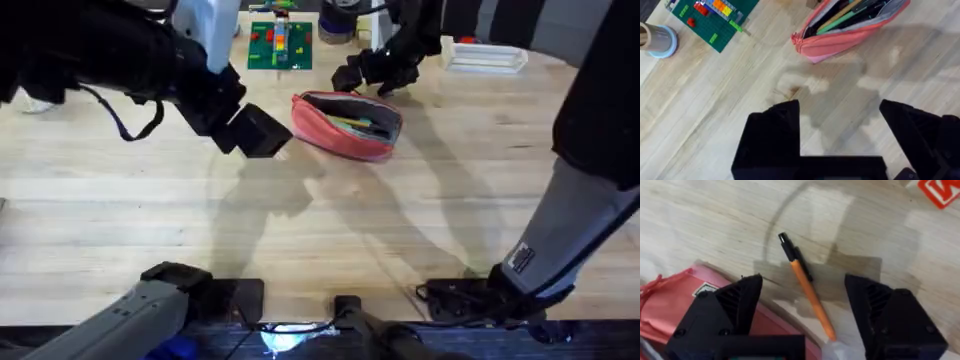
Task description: Unzip the bag, pick up the pens from the table one at a time and place them inside, then zip the bag closed.
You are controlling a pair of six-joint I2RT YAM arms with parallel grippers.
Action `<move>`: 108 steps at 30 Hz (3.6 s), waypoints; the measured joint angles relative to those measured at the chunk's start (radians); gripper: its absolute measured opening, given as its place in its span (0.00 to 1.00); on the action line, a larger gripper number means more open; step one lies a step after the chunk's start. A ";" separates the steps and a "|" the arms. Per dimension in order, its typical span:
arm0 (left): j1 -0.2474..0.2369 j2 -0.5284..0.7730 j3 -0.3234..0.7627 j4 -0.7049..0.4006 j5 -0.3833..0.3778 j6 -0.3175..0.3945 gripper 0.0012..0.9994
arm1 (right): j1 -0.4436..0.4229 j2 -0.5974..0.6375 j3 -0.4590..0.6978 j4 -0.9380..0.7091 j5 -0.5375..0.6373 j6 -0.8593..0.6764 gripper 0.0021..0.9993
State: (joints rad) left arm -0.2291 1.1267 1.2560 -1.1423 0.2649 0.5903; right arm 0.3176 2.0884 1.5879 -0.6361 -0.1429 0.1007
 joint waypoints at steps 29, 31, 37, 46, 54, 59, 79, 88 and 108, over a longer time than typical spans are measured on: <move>0.000 0.000 0.000 0.000 0.000 0.000 0.99 | 0.049 0.008 0.030 -0.158 0.121 -0.202 0.88; 0.000 0.000 0.000 0.000 0.000 0.000 0.99 | 0.052 0.010 0.029 -0.150 0.140 -0.206 0.86; 0.000 0.000 0.000 0.000 0.000 0.000 0.99 | 0.058 0.013 0.025 -0.139 0.175 -0.215 0.77; 0.000 0.000 0.000 0.000 0.000 0.000 0.99 | 0.056 0.047 0.060 -0.139 0.209 -0.234 0.16; 0.000 0.000 0.000 0.000 0.000 0.000 0.99 | 0.060 0.052 0.068 -0.139 0.238 -0.222 0.03; 0.000 0.000 0.000 0.000 0.000 0.000 0.99 | 0.070 0.052 0.069 -0.139 0.258 -0.204 0.03; 0.000 0.000 0.000 0.000 0.000 0.000 0.99 | 0.082 -0.036 0.005 -0.262 0.300 -0.198 0.03; 0.000 0.000 0.000 0.000 0.000 0.000 0.99 | 0.082 -0.195 0.002 -0.310 0.315 -0.247 0.03; 0.000 0.000 0.000 0.000 0.000 0.000 1.00 | 0.194 -0.431 0.002 -0.481 0.188 -0.620 0.03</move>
State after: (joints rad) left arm -0.2291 1.1267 1.2560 -1.1419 0.2649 0.5903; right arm 0.5117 1.6569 1.5902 -1.1168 0.0456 -0.5190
